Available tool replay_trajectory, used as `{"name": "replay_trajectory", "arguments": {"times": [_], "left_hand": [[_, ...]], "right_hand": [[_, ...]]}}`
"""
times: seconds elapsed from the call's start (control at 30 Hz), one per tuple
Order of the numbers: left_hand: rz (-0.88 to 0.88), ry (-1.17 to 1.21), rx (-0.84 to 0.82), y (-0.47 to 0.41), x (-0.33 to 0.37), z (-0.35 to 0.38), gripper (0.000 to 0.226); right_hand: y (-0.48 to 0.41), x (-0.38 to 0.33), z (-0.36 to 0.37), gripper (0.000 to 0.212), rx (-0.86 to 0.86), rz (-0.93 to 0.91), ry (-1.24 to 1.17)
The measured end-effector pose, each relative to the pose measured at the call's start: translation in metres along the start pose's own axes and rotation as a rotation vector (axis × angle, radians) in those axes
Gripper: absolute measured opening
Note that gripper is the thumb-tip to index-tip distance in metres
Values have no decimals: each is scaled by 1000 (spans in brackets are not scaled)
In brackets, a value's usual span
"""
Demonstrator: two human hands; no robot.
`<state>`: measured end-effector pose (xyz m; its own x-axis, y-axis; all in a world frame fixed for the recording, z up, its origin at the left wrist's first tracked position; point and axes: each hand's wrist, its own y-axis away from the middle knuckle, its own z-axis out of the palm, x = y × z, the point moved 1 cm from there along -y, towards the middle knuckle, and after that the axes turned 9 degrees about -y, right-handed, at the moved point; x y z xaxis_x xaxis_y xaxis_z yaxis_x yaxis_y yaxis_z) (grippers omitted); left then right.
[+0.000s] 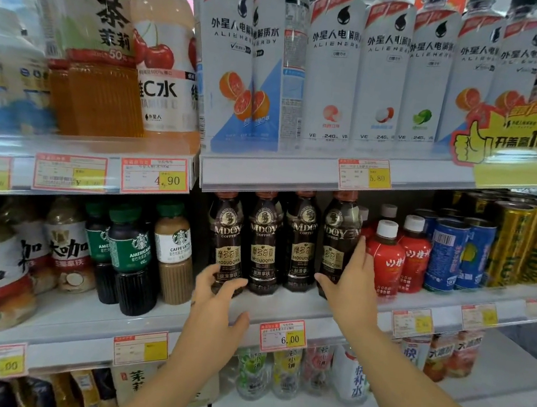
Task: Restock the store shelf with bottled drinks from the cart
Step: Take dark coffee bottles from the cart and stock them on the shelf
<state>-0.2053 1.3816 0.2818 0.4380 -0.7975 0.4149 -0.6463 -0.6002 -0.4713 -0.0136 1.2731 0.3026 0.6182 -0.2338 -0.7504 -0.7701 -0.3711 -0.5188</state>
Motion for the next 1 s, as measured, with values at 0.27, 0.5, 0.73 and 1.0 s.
{"name": "replay_trajectory", "arguments": {"times": [0.27,0.5,0.73,1.0], "left_hand": [[-82,-104,-99,-10,11,2,57],[-94,-113,-135,-14,8,6,64],[-129,-86,-131,-19,5,3,70],[-141,-82,-138,-23,7,4,69]], "right_hand": [[-6,-2,2,98,-3,12,55],[-13,-5,9,90,-38,29,-60],[-19,-1,3,85,-98,0,-253],[-19,2,6,88,-143,-13,-235]]}}
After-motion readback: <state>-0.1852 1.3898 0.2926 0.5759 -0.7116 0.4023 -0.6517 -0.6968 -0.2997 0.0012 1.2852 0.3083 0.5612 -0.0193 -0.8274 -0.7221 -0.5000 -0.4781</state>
